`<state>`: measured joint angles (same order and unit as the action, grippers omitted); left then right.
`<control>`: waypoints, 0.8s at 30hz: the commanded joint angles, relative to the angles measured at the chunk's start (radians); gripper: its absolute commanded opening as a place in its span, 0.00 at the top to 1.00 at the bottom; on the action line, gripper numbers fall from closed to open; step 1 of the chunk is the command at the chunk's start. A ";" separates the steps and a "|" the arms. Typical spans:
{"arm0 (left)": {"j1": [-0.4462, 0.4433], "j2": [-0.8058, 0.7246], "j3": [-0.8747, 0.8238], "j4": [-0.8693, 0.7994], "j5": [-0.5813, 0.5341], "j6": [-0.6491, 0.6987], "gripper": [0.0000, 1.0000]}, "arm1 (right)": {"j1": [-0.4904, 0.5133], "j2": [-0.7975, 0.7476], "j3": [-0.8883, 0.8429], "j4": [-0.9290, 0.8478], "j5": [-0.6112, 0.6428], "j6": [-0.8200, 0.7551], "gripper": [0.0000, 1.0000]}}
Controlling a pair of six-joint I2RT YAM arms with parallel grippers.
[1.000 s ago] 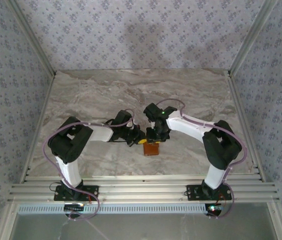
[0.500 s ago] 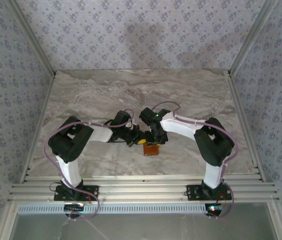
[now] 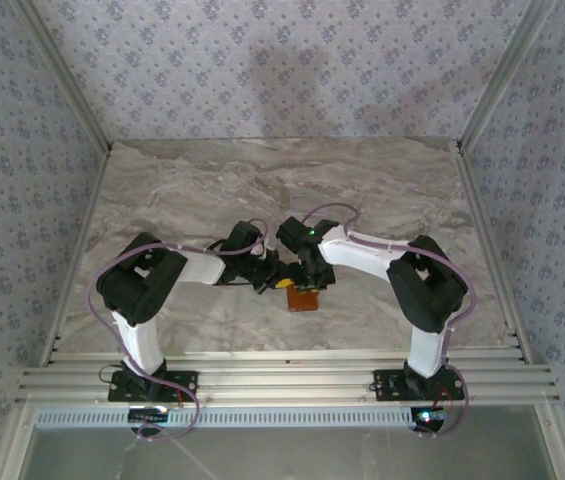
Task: Take the credit cards out of the card holder
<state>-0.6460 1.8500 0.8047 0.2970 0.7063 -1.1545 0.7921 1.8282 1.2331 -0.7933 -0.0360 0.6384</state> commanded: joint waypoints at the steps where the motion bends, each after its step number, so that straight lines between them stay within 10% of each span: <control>1: 0.003 0.024 -0.001 -0.153 -0.068 0.036 1.00 | -0.006 -0.023 -0.017 -0.003 0.039 0.024 0.78; 24: 0.031 -0.007 0.063 -0.426 -0.140 0.183 1.00 | -0.130 -0.184 -0.190 0.041 -0.013 0.016 0.91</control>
<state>-0.6281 1.8389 0.8814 0.0772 0.6807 -1.0138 0.6750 1.6711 1.0706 -0.7490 -0.0368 0.6468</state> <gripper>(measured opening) 0.058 0.089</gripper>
